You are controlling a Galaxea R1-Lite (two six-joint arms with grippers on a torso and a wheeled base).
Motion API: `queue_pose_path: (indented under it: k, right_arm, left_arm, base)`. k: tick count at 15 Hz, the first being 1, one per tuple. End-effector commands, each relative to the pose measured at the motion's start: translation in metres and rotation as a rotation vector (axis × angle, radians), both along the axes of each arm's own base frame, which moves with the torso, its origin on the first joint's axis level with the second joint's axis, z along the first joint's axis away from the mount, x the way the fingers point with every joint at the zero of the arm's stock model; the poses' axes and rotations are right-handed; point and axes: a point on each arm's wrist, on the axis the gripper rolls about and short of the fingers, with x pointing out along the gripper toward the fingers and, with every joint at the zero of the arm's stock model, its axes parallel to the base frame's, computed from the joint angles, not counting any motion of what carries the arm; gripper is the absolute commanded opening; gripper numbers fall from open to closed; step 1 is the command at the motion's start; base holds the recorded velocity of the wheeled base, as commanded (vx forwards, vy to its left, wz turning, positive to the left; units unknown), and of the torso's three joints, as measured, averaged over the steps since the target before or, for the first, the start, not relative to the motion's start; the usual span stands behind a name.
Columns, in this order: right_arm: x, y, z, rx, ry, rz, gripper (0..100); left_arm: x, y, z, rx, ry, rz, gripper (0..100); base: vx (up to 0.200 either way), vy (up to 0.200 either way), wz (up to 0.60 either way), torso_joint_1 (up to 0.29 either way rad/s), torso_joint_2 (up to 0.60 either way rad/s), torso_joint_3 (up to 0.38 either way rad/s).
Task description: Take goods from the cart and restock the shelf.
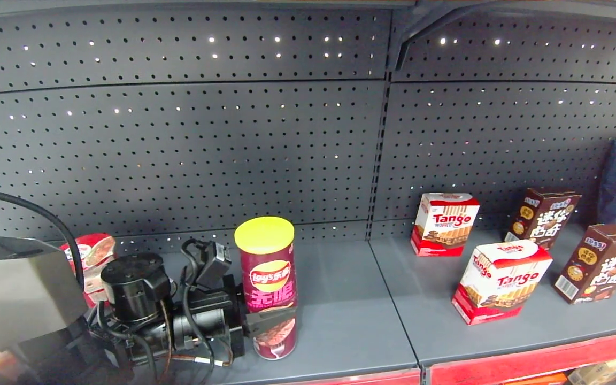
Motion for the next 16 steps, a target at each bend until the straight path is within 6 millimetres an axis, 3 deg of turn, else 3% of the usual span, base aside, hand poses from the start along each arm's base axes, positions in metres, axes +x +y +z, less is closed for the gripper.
queue_pose_path:
  k: [1, 3, 4, 9, 16]
  right_arm:
    - [0.0, 0.0, -0.001, 0.0, 0.003, 0.001, 0]
    - [0.0, 0.0, -0.001, 0.0, 0.003, 0.001, 0]
    - [0.0, 0.0, -0.001, 0.0, 0.005, 0.001, 0]
    - [-0.001, 0.0, -0.002, 0.001, -0.001, 0.001, 0]
    - [-0.001, 0.0, -0.005, 0.003, -0.001, -0.001, 0]
  left_arm:
    - [0.0, 0.0, -0.002, 0.003, 0.009, 0.0, 0]
    - [-0.001, 0.0, -0.002, 0.004, 0.009, 0.0, 0]
    - [-0.001, 0.0, -0.003, 0.005, 0.011, 0.0, 100]
    - [-0.006, 0.002, -0.003, 0.009, 0.023, -0.007, 100]
    - [-0.022, 0.012, 0.034, -0.036, -0.091, 0.009, 100]
  base:
    - [0.0, 0.0, 0.0, 0.0, 0.0, 0.0]
    - [0.0, 0.0, 0.0, 0.0, 0.0, 0.0]
    - [0.0, 0.0, 0.0, 0.0, 0.0, 0.0]
    - [0.0, 0.0, 0.0, 0.0, 0.0, 0.0]
    - [0.0, 0.0, 0.0, 0.0, 0.0, 0.0]
